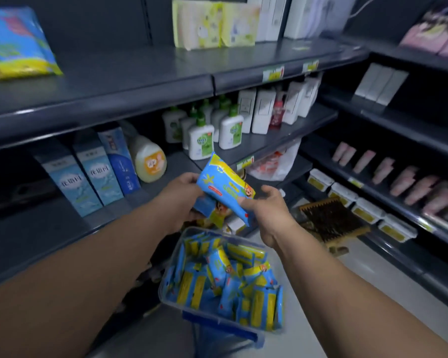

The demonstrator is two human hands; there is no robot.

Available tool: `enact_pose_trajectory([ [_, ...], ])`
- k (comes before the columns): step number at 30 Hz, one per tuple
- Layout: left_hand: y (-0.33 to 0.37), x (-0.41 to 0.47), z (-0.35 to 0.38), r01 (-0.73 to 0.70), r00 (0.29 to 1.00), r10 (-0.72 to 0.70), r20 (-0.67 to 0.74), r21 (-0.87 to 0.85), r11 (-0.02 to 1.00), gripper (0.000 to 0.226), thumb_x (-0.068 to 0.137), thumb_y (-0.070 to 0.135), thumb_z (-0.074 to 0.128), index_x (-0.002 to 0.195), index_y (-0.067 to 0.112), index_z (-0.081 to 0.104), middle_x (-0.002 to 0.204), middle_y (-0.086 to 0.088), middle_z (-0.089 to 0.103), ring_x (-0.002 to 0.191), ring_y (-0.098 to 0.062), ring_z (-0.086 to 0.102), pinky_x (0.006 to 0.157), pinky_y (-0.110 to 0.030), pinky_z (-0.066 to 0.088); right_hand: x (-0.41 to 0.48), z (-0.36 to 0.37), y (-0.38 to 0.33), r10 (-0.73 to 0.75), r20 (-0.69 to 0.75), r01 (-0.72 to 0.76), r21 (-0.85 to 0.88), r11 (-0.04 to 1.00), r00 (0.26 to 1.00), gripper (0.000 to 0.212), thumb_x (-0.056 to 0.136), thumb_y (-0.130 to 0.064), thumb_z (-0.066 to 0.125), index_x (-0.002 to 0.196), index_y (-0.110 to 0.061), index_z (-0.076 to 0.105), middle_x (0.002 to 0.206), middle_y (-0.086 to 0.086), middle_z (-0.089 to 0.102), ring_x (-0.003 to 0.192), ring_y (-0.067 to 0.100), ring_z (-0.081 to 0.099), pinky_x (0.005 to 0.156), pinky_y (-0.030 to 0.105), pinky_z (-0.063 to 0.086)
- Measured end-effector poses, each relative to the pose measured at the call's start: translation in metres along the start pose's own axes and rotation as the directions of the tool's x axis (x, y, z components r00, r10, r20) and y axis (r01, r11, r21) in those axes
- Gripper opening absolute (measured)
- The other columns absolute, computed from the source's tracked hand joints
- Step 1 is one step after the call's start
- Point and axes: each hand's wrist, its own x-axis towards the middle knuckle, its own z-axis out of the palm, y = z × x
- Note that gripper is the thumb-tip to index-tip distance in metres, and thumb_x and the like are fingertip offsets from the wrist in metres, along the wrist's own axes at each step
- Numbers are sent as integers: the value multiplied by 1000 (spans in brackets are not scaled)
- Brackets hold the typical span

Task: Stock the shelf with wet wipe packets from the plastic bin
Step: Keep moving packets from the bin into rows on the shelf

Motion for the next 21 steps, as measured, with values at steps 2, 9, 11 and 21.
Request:
enact_pose_trajectory([
  [2,13,-11,-5,-35,999,35,-3,5,999,18,96,8,52,111,15,59,101,-11,63,81,-24,61,71,-38,55,-6,-5,-16,45,73,-52,98,994,996,75,80,4,71,141,-11,31,107,13,62,68,19,60,44,23,46],
  [9,46,-33,-24,-173,963,170,-211,5,985,9,90,5,58,91,13,57,100,-20,67,75,-27,64,60,-34,57,-15,-13,-61,7,222,-42,155,987,975,32,87,6,57,119,2,56,98,16,71,78,29,70,65,37,58],
  [11,56,-41,-31,-223,928,225,-296,41,974,9,86,6,63,88,12,56,102,-22,67,80,-29,64,71,-39,53,-20,-15,-72,16,244,-46,120,992,970,26,90,1,58,115,-2,58,100,16,72,82,30,70,66,40,59],
  [21,107,-71,-67,-403,845,339,-414,-77,912,16,86,9,65,76,13,53,73,-11,62,57,-21,58,53,-25,49,-45,6,-136,-102,382,117,-16,993,919,11,95,-14,59,104,-18,55,105,6,68,79,17,70,51,27,54],
])
